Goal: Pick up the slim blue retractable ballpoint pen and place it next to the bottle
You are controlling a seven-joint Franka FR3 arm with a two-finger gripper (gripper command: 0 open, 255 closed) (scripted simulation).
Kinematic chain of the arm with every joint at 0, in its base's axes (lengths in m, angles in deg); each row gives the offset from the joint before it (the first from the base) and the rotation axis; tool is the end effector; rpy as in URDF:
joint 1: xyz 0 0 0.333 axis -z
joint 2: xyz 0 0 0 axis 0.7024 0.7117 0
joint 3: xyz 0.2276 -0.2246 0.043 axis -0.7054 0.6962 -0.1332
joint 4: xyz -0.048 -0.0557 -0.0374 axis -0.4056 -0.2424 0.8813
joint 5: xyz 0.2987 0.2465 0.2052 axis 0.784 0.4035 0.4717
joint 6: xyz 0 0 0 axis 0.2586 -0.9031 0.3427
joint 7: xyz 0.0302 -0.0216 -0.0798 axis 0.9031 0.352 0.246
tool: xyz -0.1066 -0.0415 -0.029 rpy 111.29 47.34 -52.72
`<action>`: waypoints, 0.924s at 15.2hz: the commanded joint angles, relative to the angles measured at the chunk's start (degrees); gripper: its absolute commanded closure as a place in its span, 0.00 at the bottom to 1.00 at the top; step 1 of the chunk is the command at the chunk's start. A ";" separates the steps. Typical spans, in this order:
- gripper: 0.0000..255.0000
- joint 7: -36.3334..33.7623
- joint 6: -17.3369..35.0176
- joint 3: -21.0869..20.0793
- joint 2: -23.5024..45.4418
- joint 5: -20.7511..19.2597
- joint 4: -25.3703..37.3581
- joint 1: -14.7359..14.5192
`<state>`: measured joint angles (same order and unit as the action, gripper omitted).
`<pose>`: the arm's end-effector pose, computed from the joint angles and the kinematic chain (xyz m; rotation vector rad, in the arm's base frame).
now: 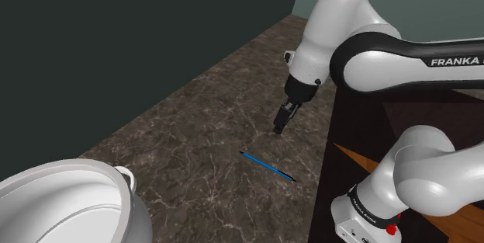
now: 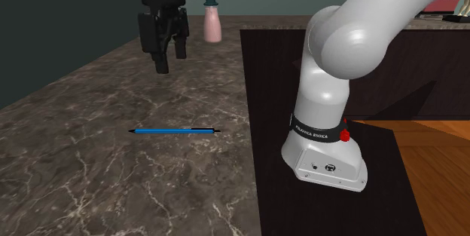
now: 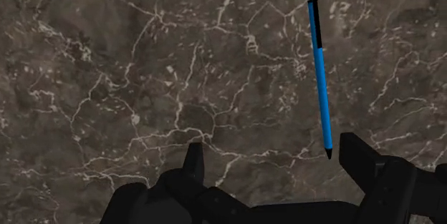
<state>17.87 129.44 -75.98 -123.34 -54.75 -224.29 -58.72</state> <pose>0.3290 0.1761 0.4172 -3.0801 -0.4824 -0.0242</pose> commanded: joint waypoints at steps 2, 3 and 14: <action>0.00 -0.10 6.80 -2.81 2.90 1.95 -1.95 -2.45; 0.00 -0.27 8.95 -3.85 4.06 2.56 -2.32 -3.27; 0.00 -1.21 24.24 -9.26 14.05 4.65 -5.35 -5.58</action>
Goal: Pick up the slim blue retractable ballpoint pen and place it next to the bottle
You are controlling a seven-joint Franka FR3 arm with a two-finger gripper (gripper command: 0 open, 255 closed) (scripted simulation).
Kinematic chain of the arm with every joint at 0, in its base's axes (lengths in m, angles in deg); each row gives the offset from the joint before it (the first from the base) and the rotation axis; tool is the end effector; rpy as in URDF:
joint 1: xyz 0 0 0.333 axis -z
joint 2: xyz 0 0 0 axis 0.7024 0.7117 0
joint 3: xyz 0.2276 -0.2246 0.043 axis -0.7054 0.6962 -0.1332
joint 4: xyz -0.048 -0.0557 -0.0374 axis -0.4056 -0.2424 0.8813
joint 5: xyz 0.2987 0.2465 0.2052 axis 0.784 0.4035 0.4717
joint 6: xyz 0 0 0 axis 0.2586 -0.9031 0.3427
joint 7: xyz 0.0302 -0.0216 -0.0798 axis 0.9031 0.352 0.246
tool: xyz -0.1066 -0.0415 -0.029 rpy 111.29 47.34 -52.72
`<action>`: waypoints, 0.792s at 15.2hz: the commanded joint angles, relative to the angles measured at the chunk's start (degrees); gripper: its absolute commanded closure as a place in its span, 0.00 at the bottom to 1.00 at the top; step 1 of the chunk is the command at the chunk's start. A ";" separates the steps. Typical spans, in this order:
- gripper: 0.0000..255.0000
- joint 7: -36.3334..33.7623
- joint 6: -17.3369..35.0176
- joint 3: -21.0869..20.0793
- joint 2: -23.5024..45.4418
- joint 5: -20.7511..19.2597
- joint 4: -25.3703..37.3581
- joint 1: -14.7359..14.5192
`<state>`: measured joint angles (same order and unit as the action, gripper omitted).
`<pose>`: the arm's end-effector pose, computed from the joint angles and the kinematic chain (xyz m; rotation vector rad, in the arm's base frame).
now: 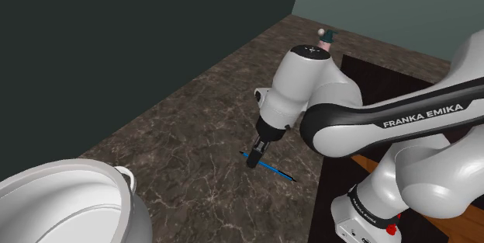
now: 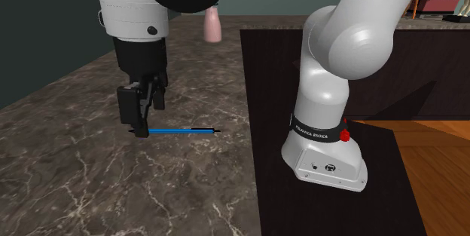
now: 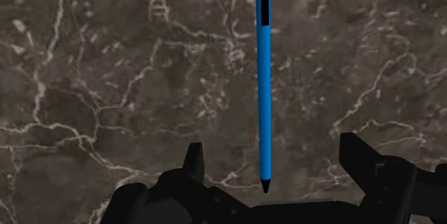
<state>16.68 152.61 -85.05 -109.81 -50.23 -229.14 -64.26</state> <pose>0.3100 0.2576 0.3156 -3.0138 -0.6957 -0.1323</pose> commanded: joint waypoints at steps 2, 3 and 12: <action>0.00 -0.04 1.69 -0.32 0.97 0.13 -0.67 0.00; 0.00 -0.05 1.69 -0.32 0.97 0.13 -0.66 0.00; 1.00 -0.05 1.67 -0.32 0.96 0.13 -0.66 0.00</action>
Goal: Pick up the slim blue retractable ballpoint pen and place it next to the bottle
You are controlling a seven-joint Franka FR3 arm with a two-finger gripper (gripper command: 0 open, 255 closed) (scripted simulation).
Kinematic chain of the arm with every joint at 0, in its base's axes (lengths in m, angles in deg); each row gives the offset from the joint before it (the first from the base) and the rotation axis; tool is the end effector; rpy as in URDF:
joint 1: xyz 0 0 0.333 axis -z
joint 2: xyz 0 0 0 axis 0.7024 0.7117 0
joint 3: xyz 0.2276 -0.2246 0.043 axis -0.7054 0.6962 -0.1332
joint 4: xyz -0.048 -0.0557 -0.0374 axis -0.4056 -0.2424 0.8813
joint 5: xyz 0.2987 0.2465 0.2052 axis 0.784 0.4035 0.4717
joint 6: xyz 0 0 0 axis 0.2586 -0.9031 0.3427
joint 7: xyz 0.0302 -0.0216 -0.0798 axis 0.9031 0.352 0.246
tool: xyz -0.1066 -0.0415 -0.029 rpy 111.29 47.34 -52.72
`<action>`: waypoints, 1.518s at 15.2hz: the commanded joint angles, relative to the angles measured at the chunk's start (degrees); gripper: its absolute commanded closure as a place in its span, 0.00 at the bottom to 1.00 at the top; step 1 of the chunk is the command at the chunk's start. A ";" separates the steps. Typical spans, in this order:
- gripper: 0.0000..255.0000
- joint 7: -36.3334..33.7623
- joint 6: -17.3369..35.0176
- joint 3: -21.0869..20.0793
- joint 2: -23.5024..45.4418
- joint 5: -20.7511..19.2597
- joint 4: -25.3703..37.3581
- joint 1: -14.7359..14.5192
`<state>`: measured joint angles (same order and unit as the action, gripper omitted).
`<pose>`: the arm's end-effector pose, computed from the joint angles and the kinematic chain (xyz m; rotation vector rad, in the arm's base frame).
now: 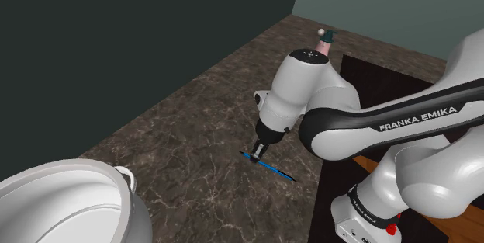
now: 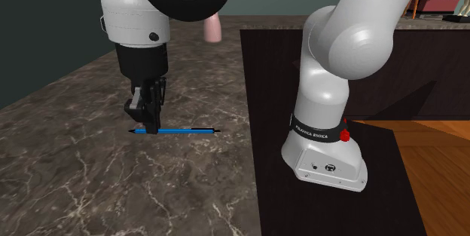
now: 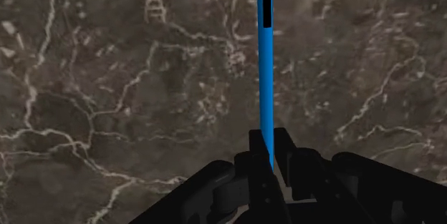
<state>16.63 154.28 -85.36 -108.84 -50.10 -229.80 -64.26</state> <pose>0.3087 0.2572 0.3064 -3.0135 -0.6954 -0.1335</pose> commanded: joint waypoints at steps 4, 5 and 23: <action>1.00 0.00 0.00 0.00 0.00 0.00 0.00 0.00; 1.00 0.00 0.00 0.00 0.00 0.00 0.00 0.00; 1.00 -0.05 -16.51 3.02 -8.69 -1.50 7.89 0.01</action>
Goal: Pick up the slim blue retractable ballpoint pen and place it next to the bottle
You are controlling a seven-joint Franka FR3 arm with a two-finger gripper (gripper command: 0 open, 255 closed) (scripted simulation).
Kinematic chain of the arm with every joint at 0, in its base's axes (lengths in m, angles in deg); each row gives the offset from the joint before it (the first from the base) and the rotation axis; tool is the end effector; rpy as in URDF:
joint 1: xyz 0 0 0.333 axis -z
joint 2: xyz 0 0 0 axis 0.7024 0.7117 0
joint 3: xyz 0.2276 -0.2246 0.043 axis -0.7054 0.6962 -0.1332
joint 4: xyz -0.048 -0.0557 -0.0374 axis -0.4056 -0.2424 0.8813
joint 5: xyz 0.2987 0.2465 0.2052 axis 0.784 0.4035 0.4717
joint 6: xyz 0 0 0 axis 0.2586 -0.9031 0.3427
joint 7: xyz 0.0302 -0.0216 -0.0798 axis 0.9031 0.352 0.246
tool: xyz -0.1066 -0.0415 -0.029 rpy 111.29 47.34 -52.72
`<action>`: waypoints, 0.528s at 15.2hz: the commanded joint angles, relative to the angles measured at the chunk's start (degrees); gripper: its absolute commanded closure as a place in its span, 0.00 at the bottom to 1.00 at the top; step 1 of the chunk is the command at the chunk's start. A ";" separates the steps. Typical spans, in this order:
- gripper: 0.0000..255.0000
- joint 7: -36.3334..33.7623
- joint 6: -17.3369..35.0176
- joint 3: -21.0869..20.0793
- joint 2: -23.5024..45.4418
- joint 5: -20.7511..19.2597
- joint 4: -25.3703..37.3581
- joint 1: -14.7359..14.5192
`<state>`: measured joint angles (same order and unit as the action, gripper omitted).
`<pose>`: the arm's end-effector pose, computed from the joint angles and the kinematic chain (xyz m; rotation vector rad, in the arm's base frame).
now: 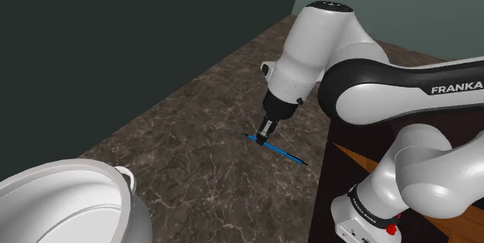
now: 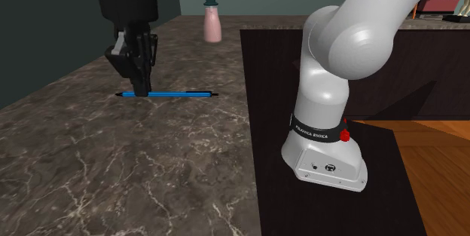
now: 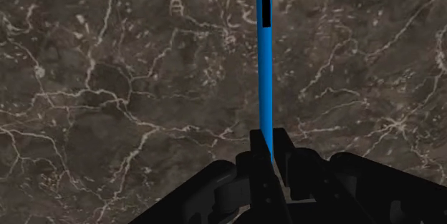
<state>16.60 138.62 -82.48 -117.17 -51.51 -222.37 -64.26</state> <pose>0.3149 0.2606 0.4013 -3.0132 -0.6954 -0.1344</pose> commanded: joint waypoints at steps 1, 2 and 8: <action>1.00 -0.04 -1.74 0.30 -0.67 -0.20 1.03 0.03; 1.00 -0.06 -2.61 0.46 -0.97 -0.31 1.61 0.06; 1.00 -0.21 -7.71 1.35 -2.35 -0.99 5.35 0.28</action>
<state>16.41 131.88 -81.31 -119.24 -52.39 -217.68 -64.00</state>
